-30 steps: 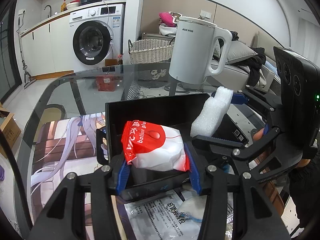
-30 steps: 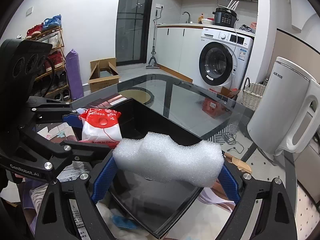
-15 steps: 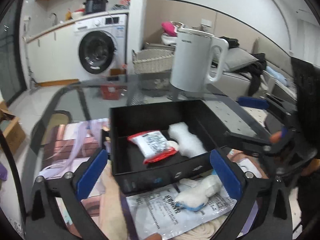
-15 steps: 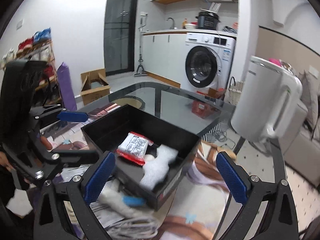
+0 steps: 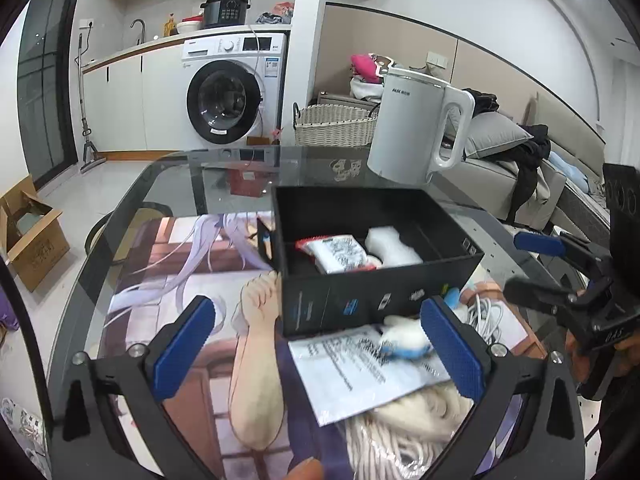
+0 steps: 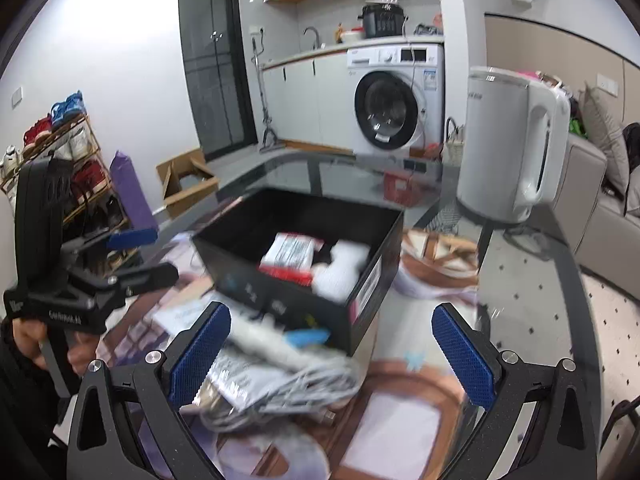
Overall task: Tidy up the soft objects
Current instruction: 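Withdraw both tools from the box and move the right gripper toward the grey cable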
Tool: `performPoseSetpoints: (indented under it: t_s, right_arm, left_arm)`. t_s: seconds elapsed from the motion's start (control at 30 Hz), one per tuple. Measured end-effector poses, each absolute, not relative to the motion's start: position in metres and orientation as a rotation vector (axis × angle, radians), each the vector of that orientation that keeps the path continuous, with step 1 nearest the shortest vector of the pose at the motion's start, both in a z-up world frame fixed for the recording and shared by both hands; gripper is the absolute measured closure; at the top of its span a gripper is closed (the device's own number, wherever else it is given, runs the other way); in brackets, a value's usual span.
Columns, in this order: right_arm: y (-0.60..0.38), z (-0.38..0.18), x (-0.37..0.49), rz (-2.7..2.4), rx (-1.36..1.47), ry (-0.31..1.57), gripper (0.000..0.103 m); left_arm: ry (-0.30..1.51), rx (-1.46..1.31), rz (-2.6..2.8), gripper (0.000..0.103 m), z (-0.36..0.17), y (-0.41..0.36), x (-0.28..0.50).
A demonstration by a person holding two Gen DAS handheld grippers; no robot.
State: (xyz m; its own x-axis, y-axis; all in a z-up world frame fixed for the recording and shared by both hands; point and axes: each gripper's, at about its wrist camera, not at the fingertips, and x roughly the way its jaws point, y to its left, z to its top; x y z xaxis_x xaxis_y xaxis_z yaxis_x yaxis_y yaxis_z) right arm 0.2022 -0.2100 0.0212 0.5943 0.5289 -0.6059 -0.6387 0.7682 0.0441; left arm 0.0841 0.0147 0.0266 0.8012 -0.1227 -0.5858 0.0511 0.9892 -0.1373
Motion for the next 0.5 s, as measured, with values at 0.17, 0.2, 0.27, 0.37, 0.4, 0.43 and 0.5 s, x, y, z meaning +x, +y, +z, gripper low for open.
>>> performPoseSetpoints:
  t_s: [0.17,0.2,0.27,0.37,0.4,0.43,0.5]
  right_arm:
    - [-0.212,0.011,0.190,0.686,-0.199,0.678,0.001]
    - [-0.212,0.009,0.188,0.687,-0.201,0.681,0.001]
    - [-0.213,0.009,0.183,0.684,-0.227,0.679,0.001]
    - [-0.216,0.007,0.179,0.674,-0.241,0.688,0.001]
    - [-0.218,0.004,0.178,0.669,-0.243,0.702,0.001]
    - [-0.220,0.002,0.177,0.666,-0.245,0.716,0.001]
    - [-0.222,-0.004,0.178,0.657,-0.246,0.736,0.001]
  left_arm:
    - [0.602,-0.121,-0.072,0.000,0.026,0.016,0.070]
    - [0.602,-0.124,-0.069,0.000,0.026,0.017,0.067]
    - [0.614,-0.128,-0.073,0.000,0.023,0.018,0.064]
    - [0.616,-0.115,-0.076,0.000,0.021,0.018,0.060]
    - [0.611,-0.111,-0.071,0.000,0.020,0.017,0.058]
    - [0.609,-0.113,-0.070,0.000,0.020,0.017,0.057]
    - [0.613,-0.124,-0.088,0.000,0.019,0.018,0.056]
